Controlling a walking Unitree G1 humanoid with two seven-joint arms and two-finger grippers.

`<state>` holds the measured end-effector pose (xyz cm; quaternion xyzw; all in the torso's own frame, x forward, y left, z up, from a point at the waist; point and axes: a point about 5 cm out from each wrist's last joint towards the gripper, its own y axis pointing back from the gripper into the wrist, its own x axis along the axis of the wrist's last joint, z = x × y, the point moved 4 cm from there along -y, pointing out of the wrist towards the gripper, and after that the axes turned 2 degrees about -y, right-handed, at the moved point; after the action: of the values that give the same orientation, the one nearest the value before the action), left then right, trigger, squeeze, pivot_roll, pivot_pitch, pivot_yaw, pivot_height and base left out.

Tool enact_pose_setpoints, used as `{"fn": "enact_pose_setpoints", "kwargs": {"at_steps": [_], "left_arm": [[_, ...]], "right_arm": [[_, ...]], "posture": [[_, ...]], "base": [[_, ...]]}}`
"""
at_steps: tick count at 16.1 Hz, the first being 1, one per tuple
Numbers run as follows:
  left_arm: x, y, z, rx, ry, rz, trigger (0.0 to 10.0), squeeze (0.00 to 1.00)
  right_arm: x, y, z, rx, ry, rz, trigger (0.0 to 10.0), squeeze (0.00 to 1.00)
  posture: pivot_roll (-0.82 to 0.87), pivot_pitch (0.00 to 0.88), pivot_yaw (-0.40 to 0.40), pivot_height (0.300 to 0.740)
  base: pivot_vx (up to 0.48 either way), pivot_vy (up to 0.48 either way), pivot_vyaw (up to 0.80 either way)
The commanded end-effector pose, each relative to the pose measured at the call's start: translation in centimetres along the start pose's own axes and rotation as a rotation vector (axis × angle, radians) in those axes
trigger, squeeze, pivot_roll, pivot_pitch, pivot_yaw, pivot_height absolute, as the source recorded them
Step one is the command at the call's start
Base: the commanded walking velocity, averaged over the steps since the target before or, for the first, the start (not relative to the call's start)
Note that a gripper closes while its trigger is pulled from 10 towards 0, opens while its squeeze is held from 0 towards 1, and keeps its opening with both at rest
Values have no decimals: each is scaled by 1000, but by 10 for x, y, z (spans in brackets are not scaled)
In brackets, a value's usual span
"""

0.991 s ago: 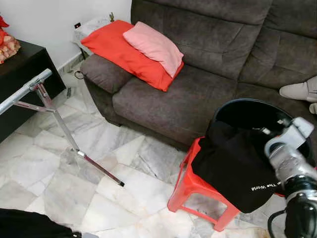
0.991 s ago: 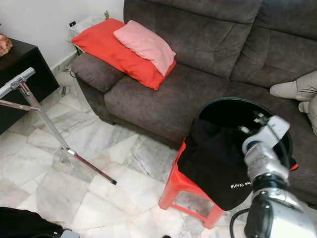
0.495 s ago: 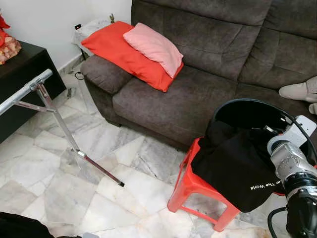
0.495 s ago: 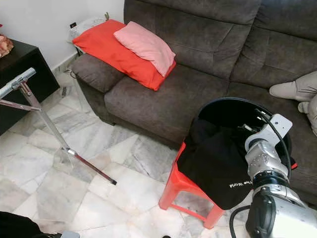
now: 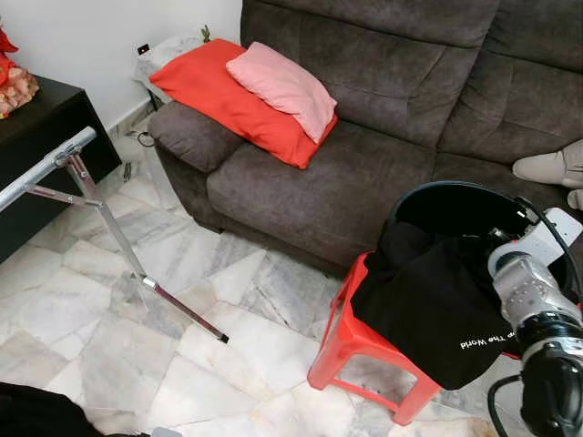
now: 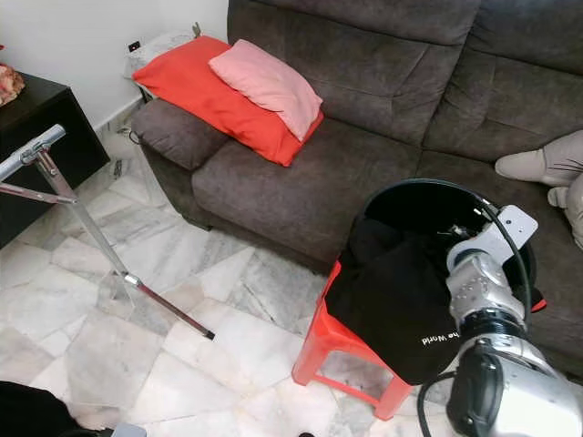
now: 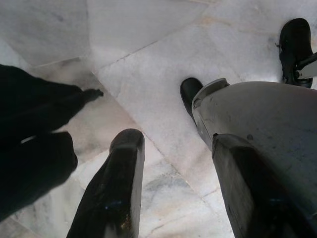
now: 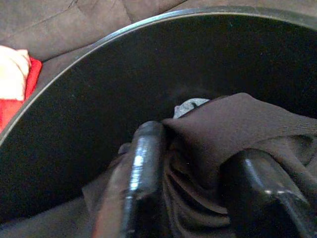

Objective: Hang hanger

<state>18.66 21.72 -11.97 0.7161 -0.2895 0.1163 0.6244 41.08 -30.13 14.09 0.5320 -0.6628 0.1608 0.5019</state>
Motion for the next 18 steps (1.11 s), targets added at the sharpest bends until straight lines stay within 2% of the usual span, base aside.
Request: {"fn": "enact_pose_setpoints", "kwargs": {"at_steps": [1,4,5,7,8,11,13,14,15,16,17,18], "left_arm": [[-19,3,9,-34,2,-63,10000,0],[-20,3,8,-33,1,-64,10000,0],[-20,3,8,-33,0,-65,10000,0],[-20,3,9,-37,3,-66,10000,0],[-20,3,9,-39,1,-67,10000,0],[-21,4,8,-36,0,-69,10000,0],[-21,3,9,-37,-1,-68,10000,0],[-21,3,9,-37,0,-67,10000,0],[-21,3,8,-35,1,-67,10000,0],[-20,3,8,-34,1,-67,10000,0],[-20,3,8,-34,0,-67,10000,0],[-21,3,8,-35,-1,-68,10000,0]], "right_arm": [[12,0,-2,-19,-83,30,10000,1000],[23,1,-3,-91,-262,55,10000,1000],[23,2,-3,-111,-292,59,10000,1000],[14,2,11,-191,-346,46,10000,1000],[5,3,21,-246,-414,24,10000,1000],[-12,6,20,-318,-564,-20,10000,1000],[-15,6,15,-312,-569,-32,10000,1000],[0,4,8,-261,-460,7,10000,1000],[17,4,4,-240,-412,51,10000,1000],[30,4,5,-248,-473,78,10000,1000],[49,6,13,-270,-559,144,10000,1000],[48,7,23,-306,-609,144,10000,1000]], "posture": [[-111,198,-10,740],[-107,196,-11,740],[-110,196,-13,740],[-105,193,-11,740],[-100,192,-10,740],[-102,192,-10,740],[-97,193,-9,740],[-94,193,-11,740],[-97,195,-9,740],[-102,195,-9,740],[-102,195,-9,740],[-102,194,-9,740]], "base": [[0,0,0],[0,0,0],[0,0,0],[0,0,0],[0,0,0],[0,0,0],[0,0,0],[0,0,0],[0,0,0],[0,0,0],[0,0,0],[0,0,0]]}}
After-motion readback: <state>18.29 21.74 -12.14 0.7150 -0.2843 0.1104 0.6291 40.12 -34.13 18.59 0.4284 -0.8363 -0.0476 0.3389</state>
